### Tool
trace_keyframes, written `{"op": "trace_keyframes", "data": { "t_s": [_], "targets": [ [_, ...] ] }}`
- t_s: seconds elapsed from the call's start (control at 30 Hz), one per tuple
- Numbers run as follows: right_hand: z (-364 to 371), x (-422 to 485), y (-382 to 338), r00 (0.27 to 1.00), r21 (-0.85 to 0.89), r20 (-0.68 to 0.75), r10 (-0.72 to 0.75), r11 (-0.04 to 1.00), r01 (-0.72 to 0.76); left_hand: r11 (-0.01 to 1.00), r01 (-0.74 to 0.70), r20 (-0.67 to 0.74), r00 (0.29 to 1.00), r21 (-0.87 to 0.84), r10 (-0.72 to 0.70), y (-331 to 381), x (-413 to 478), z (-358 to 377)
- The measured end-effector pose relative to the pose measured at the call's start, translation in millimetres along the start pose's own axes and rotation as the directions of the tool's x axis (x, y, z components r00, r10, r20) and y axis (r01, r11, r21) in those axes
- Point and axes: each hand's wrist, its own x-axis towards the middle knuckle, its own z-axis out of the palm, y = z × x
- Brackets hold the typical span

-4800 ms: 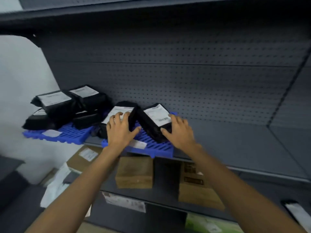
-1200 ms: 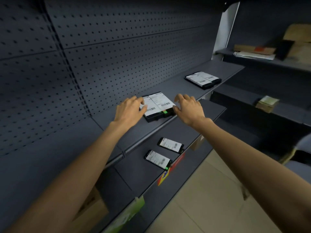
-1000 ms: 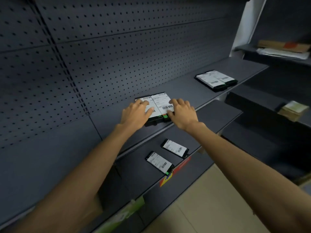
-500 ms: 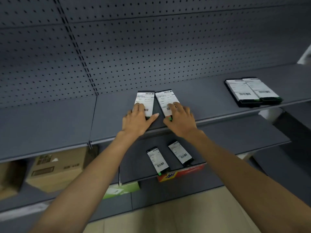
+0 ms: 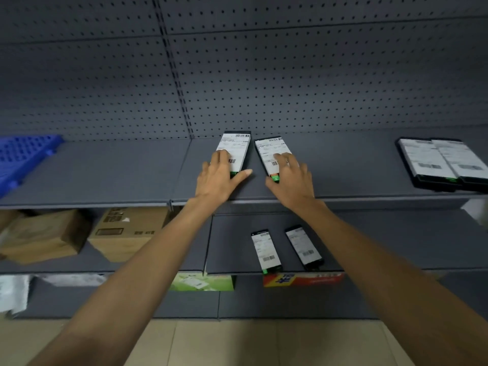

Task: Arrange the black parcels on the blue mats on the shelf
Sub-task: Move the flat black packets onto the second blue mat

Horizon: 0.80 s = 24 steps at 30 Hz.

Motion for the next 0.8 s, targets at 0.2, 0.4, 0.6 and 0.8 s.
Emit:
{"op": "trace_keyframes", "data": {
  "t_s": [0.2, 0.4, 0.6, 0.8],
  "targets": [
    [15.0, 16.9, -81.1, 0.983, 0.057, -0.012, -0.182, 0.982, 0.183, 0.994, 0.107, -0.193, 0.975, -0.013, -0.107, -67.2, -14.5, -59.0],
    [47.0, 18.4, -205.8, 0.926, 0.118, 0.035, -0.377, 0.921, 0.371, 0.969, 0.248, -0.336, 0.912, -0.001, -0.234, -167.7, -56.2, -127.2],
    [79.8, 17.4, -344.1, 0.855, 0.145, 0.023, -0.518, 0.848, 0.509, 0.943, 0.333, -0.428, 0.852, -0.004, -0.303, -277.2, -87.2, -198.3],
    [121.6, 17.0, -484.1, 0.823, 0.178, 0.004, -0.568, 0.810, 0.558, 0.930, 0.362, -0.486, 0.825, 0.063, -0.288, -396.4, -100.9, -268.7]
  ]
}}
